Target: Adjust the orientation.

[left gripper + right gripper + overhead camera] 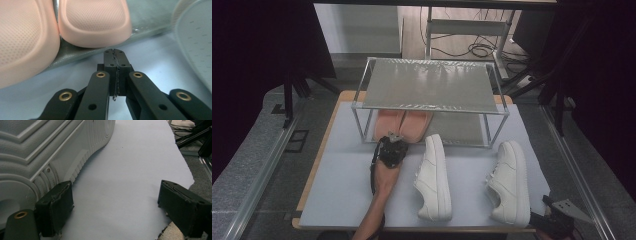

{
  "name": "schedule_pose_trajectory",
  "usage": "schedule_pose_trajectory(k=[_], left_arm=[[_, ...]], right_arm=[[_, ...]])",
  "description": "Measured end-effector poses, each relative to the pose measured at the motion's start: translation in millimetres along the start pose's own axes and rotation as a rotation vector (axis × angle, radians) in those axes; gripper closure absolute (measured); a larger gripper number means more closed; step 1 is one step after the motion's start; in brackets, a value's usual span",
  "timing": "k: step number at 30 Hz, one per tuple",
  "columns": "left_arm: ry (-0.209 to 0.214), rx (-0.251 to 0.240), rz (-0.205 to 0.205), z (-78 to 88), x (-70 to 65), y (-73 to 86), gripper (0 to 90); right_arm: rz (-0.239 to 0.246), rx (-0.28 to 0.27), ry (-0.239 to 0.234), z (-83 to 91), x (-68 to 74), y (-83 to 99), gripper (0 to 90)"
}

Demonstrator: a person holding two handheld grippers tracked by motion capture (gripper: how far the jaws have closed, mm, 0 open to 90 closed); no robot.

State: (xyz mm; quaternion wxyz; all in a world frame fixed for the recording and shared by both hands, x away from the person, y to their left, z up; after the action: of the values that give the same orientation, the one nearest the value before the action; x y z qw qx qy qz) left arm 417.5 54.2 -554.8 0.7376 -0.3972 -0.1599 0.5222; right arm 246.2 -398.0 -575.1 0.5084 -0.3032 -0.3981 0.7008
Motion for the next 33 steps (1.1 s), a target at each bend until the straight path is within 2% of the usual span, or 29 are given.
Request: schedule_pose_trajectory(k=[6, 9, 18, 22, 33], left_arm=[[0.028, -0.006, -0.016, 14.8, -4.7, -0.7, 82.9], [0.028, -0.003, -0.027, 24.1, -4.8, 2.4, 76.5], [0.036, -0.002, -0.051, 51.6, -3.9, 10.3, 66.2], [0.031, -0.001, -0.077, 62.9, -5.7, 13.3, 59.9], [0.045, 0.037, -0.104, 83.1, -7.9, 31.8, 45.0]], right_arm=[[0.000, 0.000, 0.000, 0.0, 0.0, 0.0, 13.0], [-0.002, 0.000, 0.000, 0.0, 0.1, 0.0, 13.1], [-0.001, 0.000, 0.001, 0.0, 0.1, 0.0, 13.0], [-0.001, 0.000, 0.001, 0.0, 0.1, 0.0, 13.1], [-0.001, 0.003, 0.001, 0.2, 0.1, 0.0, 13.1]])
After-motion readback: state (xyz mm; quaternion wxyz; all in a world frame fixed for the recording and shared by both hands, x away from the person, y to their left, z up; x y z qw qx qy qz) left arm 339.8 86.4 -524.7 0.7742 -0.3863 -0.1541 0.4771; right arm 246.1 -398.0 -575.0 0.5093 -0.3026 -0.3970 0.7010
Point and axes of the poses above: each handheld gripper's, and its own axes: z roughly backward along the jaws, y roughly out of its underside, x roughly to its left, the point moved 7 cm from there along -z, roughly forward along the jaws, and after that the axes turned 5 degrees about z, right-handed, at the moved point
